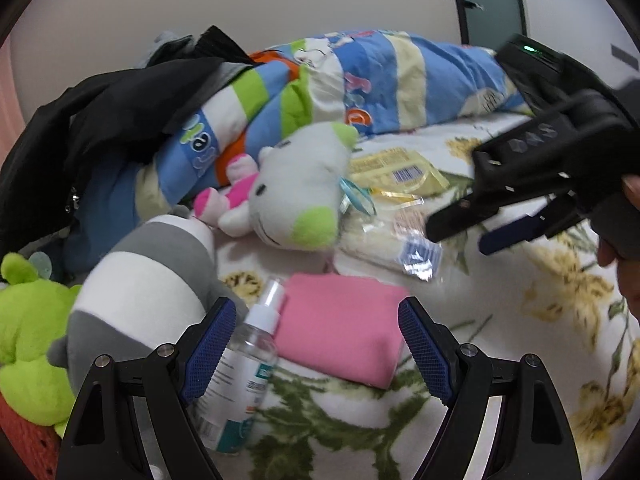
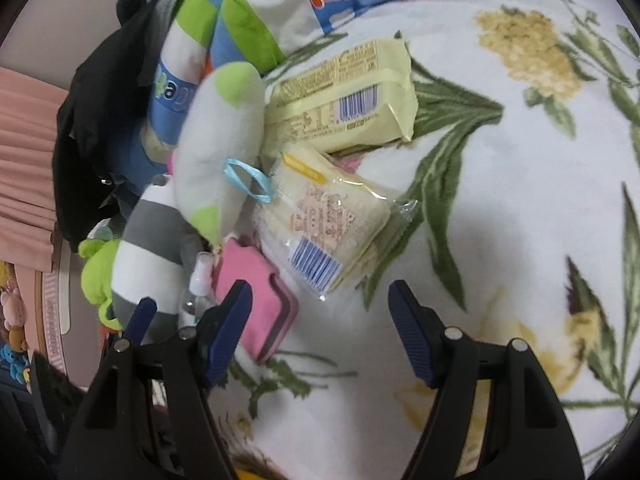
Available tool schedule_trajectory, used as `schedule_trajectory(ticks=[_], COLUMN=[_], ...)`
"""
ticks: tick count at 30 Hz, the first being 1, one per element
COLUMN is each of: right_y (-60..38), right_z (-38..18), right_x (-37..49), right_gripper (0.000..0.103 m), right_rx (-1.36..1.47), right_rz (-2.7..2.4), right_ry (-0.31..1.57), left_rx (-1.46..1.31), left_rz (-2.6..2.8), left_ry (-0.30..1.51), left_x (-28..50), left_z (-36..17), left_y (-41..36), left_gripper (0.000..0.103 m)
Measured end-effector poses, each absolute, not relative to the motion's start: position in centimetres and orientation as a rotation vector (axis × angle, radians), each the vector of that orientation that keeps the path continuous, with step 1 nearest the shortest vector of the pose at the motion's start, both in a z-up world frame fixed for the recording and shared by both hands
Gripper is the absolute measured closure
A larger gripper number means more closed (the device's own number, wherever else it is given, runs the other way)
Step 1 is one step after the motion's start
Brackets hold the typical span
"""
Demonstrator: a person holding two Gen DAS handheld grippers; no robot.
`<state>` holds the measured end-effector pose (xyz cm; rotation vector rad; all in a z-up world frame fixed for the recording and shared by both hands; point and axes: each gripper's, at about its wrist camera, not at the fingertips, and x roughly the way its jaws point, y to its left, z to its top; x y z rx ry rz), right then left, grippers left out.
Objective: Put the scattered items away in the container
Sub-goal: 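Move the right tool to the clear bagged snack while the left tool approaches the spray bottle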
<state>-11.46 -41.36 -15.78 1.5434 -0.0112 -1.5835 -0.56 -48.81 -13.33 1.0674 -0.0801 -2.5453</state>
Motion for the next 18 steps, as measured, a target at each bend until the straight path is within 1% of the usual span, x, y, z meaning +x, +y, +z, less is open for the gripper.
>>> schedule_trajectory(ticks=[9, 12, 14, 16, 18], right_y=[-44.4, -44.9, -44.9, -45.1, -45.4], right_z=[-17.0, -16.1, -15.7, -16.4, -17.3], right_x=[-12.1, -12.1, -12.1, -12.1, -12.1], right_gripper=[0.031, 0.034, 0.04, 0.054, 0.059], right_rx=[1.477, 1.404, 1.37, 1.388, 1.416], right_rz=[-1.588, -1.575, -1.556, -1.531, -1.518], right_ry=[-0.041, -0.061, -0.067, -0.043, -0.02], left_rx=[1.086, 1.072, 1.059, 1.054, 1.054], left_rz=[-2.503, -2.499, -2.499, -2.507, -2.51], left_ry=[-0.026, -0.028, -0.011, 0.014, 0.01], left_x=[-0.8, -0.9, -1.1, -1.2, -1.3], left_z=[-15.7, -15.7, -15.6, -15.5, -15.5], left_y=[-49.9, -50.0, -50.1, -50.1, -49.9], left_gripper=[0.019, 0.019, 0.019, 0.019, 0.019])
